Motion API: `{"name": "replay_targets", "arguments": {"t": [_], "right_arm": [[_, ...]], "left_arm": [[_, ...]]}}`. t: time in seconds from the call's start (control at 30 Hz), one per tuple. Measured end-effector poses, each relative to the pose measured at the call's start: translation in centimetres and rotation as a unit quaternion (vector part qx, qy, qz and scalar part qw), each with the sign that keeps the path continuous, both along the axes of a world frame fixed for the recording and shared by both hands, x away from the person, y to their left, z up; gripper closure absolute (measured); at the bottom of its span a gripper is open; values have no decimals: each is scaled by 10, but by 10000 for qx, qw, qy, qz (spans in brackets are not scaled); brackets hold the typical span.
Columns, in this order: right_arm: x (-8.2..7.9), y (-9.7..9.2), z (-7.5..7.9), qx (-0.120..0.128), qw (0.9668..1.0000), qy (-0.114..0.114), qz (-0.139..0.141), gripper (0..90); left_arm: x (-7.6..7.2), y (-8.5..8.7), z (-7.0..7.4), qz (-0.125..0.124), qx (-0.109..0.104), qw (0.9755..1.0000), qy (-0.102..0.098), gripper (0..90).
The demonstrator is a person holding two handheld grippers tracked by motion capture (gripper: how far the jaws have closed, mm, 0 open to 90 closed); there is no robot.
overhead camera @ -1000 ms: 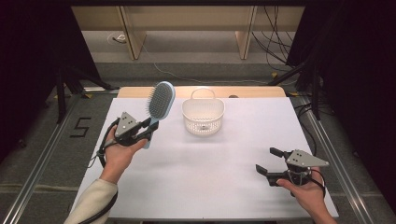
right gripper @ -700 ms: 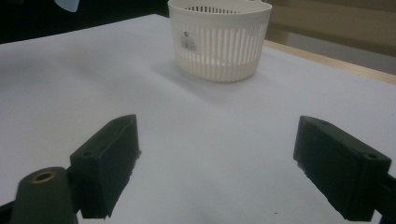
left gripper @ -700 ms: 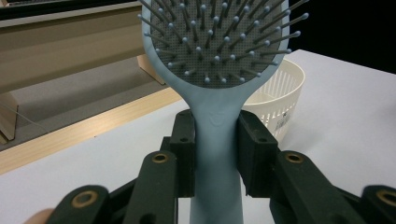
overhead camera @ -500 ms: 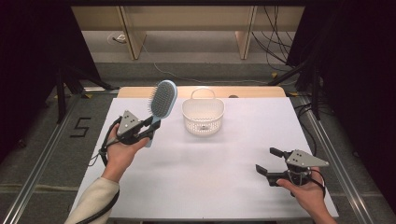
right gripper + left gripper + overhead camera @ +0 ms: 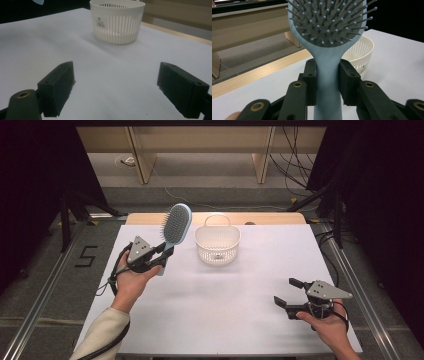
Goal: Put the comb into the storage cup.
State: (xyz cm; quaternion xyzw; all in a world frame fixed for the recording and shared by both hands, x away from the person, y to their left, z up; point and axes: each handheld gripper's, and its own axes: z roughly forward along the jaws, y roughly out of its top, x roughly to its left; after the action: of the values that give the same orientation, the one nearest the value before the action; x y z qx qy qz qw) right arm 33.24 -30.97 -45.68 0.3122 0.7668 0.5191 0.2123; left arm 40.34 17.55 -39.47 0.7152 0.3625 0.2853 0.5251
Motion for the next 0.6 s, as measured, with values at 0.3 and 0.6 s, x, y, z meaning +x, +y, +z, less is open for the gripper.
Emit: {"name": "replay_targets", "arguments": {"t": [0.3,0.6], "right_arm": [[0,0,0,4,10000,6,-7,153],[0,0,0,9,10000,5,-4,153]], "left_arm": [[3,-3,2,-24,-1,10000,-13,697],[5,-8,5,-63,5,10000,-61,697]]}}
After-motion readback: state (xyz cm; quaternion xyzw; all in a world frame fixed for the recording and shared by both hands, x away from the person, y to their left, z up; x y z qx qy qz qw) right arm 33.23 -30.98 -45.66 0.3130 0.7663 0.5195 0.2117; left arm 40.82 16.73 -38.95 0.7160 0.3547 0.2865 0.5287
